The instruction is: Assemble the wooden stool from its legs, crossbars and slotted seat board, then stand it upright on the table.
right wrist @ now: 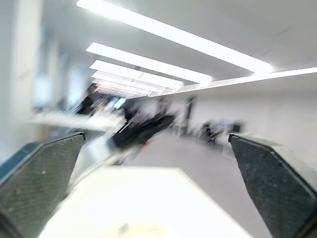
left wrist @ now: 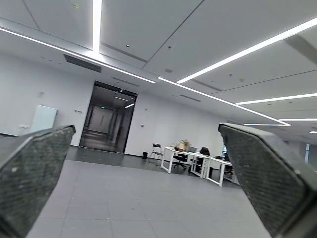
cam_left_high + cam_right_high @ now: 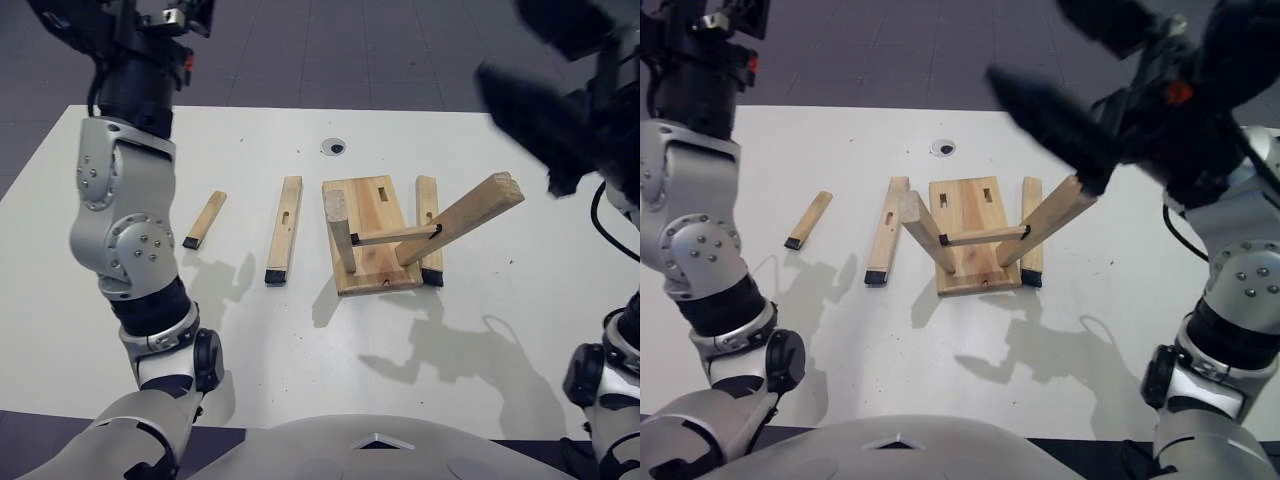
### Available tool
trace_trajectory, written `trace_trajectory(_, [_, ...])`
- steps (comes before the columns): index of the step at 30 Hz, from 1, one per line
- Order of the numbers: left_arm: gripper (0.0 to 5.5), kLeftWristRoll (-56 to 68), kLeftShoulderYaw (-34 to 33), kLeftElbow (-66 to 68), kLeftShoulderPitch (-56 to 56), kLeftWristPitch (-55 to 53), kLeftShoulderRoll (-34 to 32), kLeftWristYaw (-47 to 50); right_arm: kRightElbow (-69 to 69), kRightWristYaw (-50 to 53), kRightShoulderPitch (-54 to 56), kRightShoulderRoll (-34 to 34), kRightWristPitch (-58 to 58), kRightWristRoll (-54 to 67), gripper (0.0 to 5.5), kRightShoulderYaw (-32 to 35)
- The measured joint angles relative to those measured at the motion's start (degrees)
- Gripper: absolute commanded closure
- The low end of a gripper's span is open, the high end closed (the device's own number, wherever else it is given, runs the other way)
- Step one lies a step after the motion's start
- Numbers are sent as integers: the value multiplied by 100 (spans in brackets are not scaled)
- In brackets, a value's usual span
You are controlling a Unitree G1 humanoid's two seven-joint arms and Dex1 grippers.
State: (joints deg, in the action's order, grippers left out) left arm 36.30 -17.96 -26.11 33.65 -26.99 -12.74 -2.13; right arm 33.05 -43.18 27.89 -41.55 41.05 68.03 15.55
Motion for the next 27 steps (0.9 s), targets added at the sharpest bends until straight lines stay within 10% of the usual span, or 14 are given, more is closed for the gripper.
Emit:
trace_trajectory(11, [12,-217,659,-97,-29,-55,176,122,-610,-1114,-321,-231,-1404,-3929,10,-3181])
trace_trajectory(27, [12,-609,946,94,-108,31,280,44,-2372,-495,87,977,-2366,-5671,10,-3429])
